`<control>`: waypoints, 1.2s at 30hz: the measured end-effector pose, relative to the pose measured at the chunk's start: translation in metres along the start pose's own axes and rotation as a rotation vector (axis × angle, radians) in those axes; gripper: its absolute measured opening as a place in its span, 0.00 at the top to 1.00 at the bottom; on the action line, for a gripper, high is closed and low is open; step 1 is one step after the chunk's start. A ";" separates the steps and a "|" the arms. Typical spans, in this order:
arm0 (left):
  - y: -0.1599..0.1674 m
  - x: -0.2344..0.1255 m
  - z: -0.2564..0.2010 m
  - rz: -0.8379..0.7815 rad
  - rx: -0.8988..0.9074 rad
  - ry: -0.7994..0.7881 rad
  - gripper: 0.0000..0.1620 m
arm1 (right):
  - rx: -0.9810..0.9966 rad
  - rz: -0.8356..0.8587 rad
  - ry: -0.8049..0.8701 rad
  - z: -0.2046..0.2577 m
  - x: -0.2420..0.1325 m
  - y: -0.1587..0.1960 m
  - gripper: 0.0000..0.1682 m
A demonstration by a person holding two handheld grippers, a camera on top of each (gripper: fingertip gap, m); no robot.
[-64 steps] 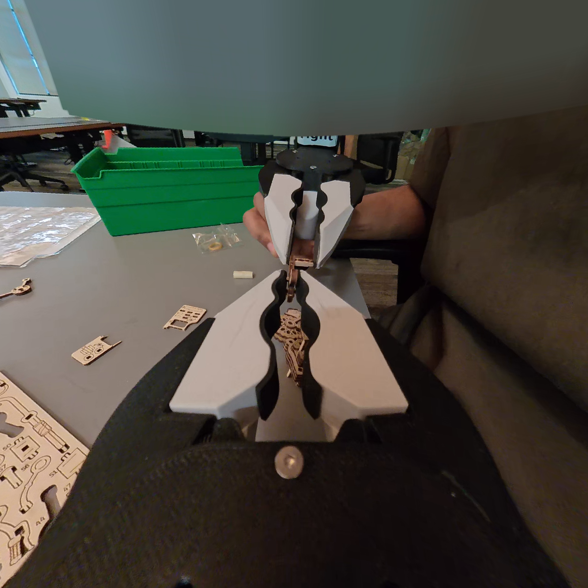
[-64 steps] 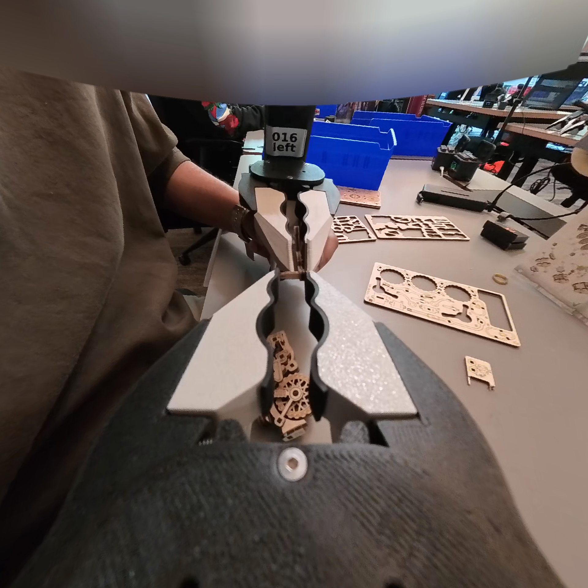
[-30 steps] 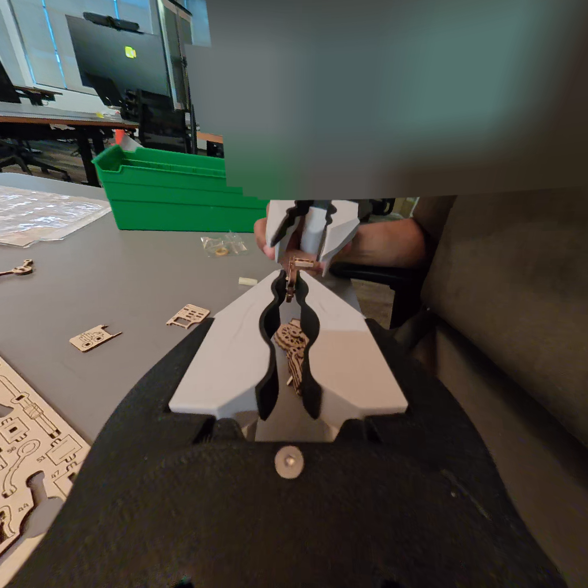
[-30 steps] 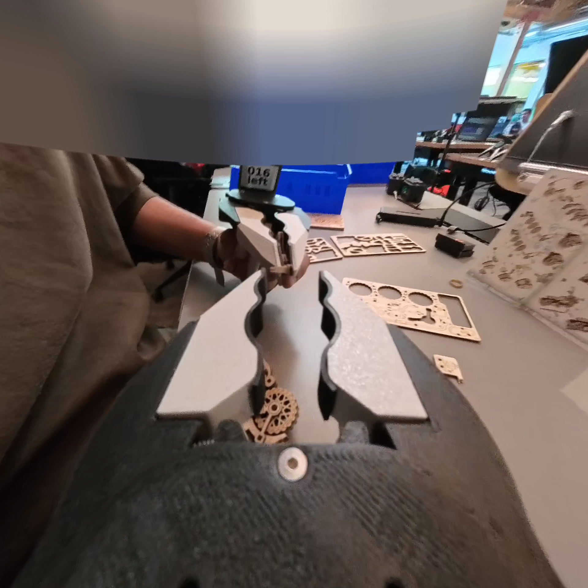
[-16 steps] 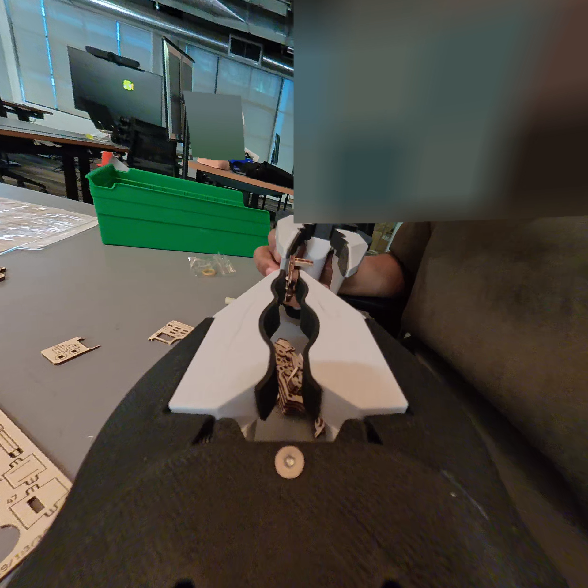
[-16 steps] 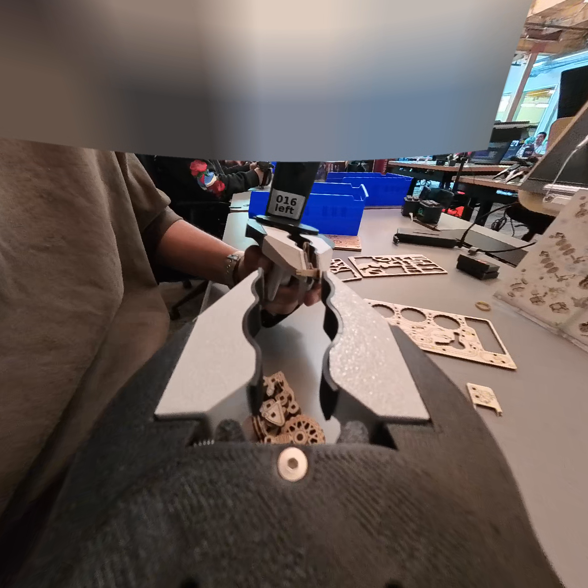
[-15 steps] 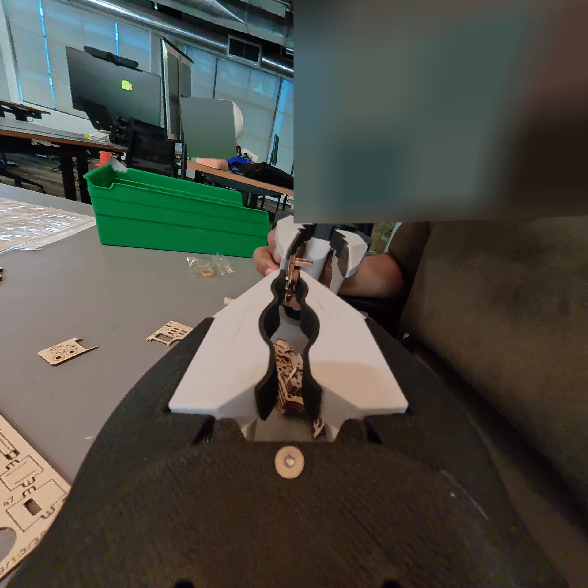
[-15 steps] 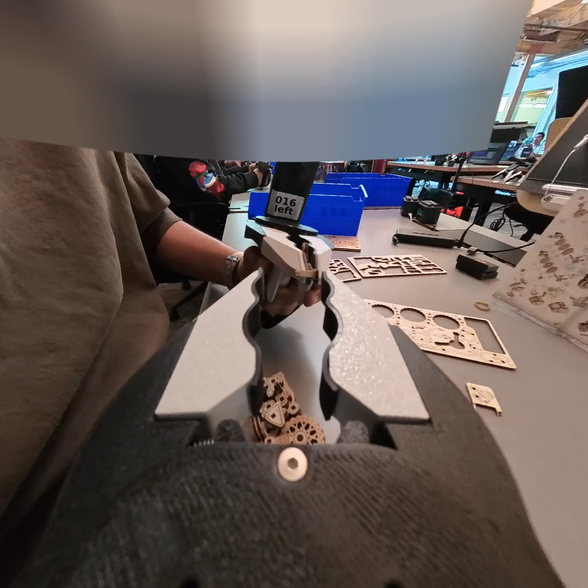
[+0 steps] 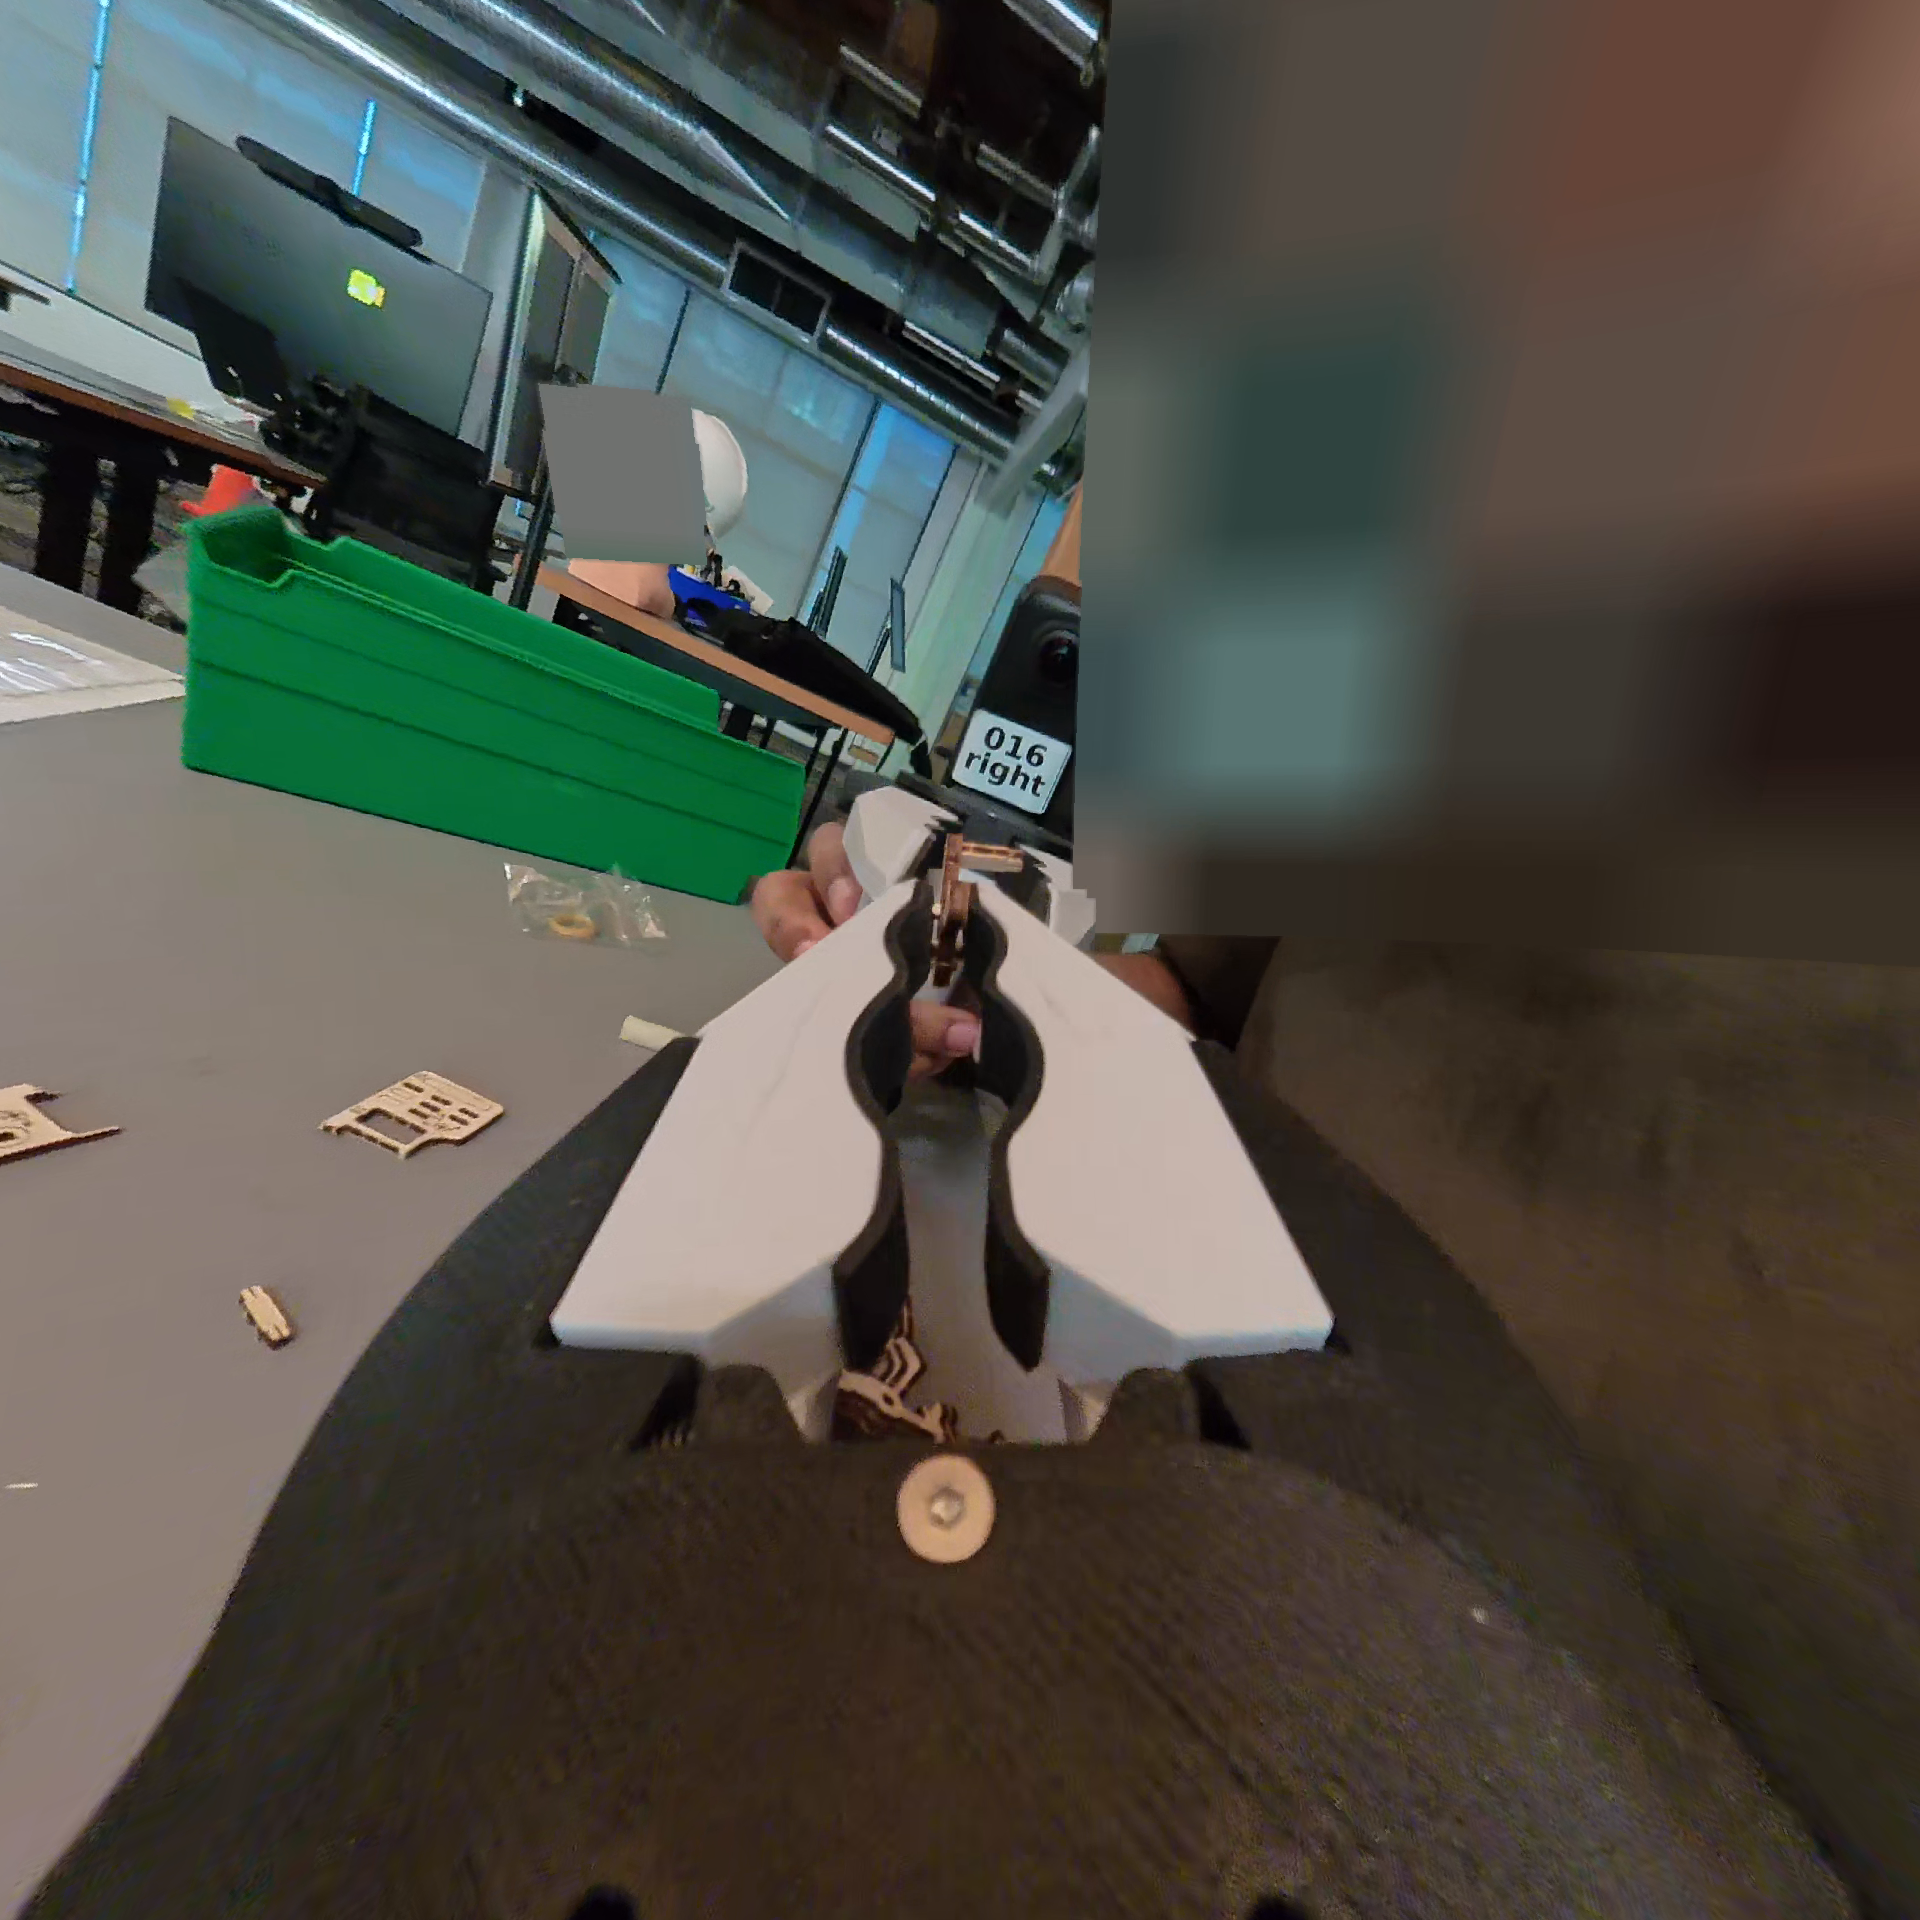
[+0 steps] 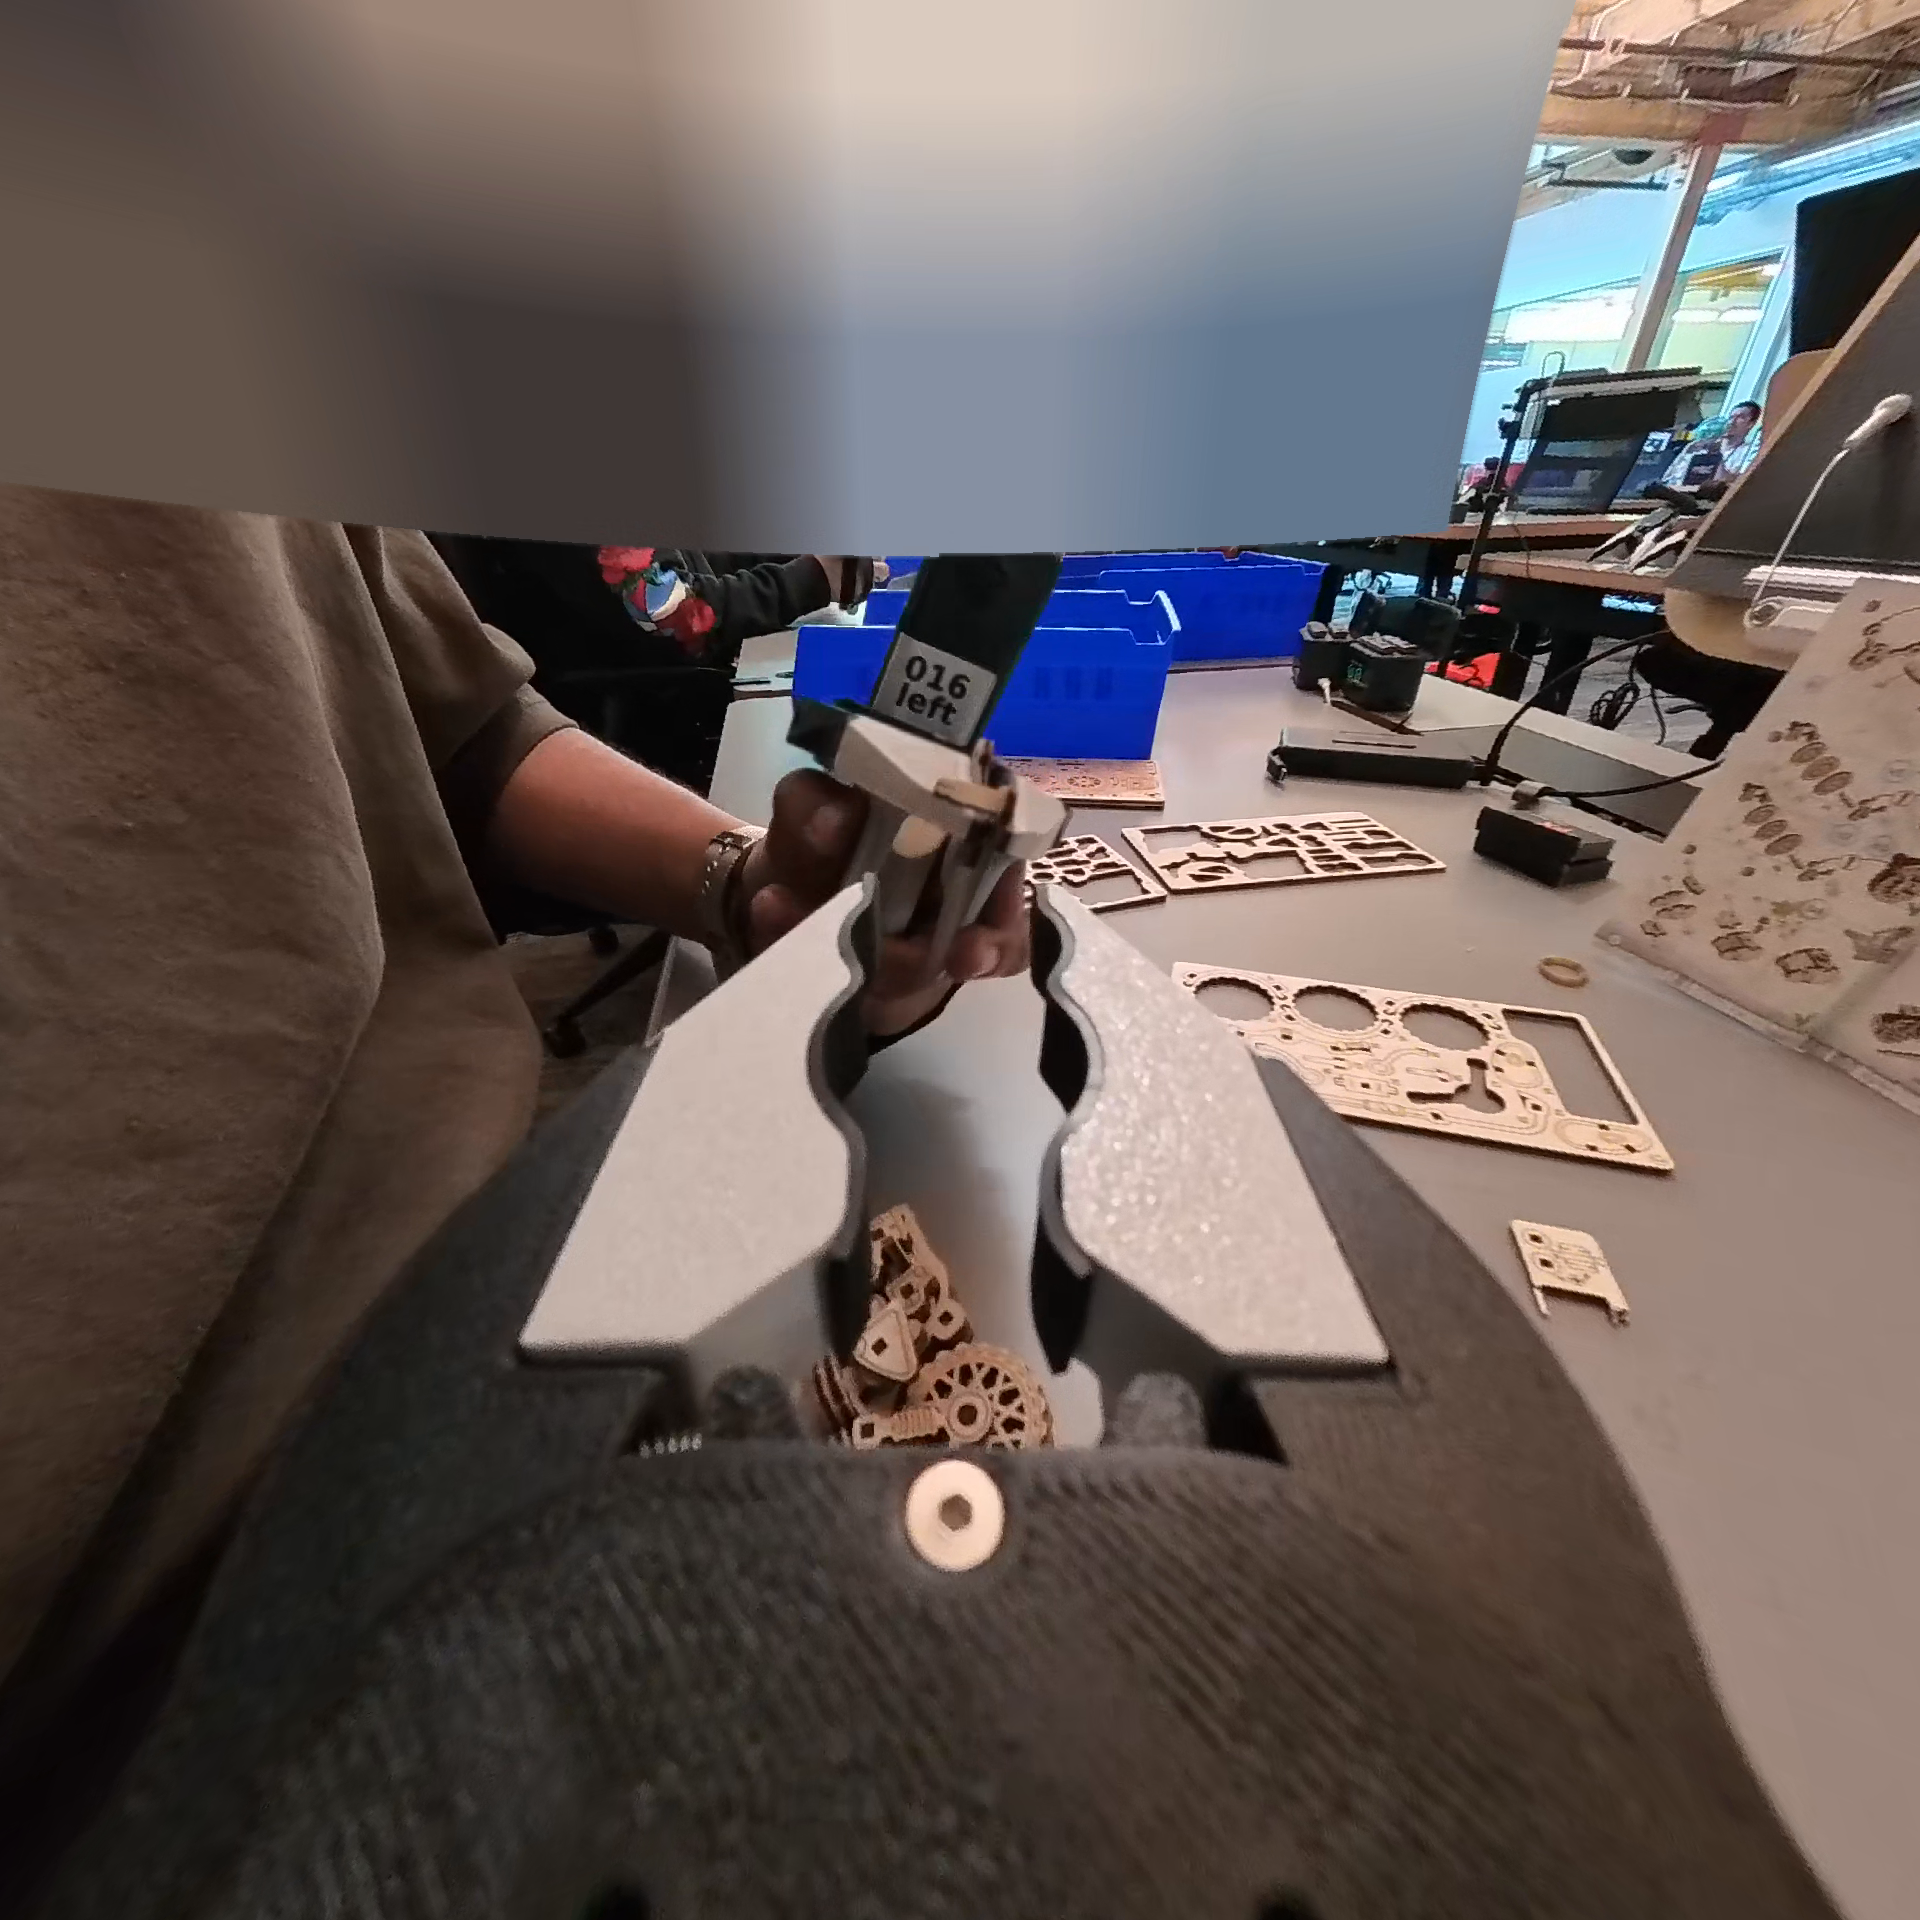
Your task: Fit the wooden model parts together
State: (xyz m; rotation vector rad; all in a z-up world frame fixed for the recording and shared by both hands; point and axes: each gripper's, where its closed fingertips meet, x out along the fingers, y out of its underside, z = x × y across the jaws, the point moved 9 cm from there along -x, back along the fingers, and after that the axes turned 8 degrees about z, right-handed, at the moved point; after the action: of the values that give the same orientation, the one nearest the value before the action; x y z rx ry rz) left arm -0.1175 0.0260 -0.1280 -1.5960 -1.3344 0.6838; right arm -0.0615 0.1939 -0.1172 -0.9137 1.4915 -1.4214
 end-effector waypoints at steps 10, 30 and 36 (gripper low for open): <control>-0.001 -0.003 0.003 -0.009 -0.015 -0.009 1.00 | -0.015 0.012 0.011 -0.001 0.001 0.002 0.85; 0.000 -0.009 0.017 0.028 -0.024 -0.144 0.99 | 0.013 0.007 0.090 -0.015 -0.008 0.004 0.86; 0.000 -0.015 0.031 0.039 -0.081 -0.258 0.99 | 0.076 0.023 0.160 -0.031 -0.014 0.010 0.86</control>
State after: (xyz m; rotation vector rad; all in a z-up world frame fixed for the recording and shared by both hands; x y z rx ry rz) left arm -0.1479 0.0210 -0.1436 -1.6431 -1.5367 0.8936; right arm -0.0848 0.2193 -0.1259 -0.7483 1.5484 -1.5536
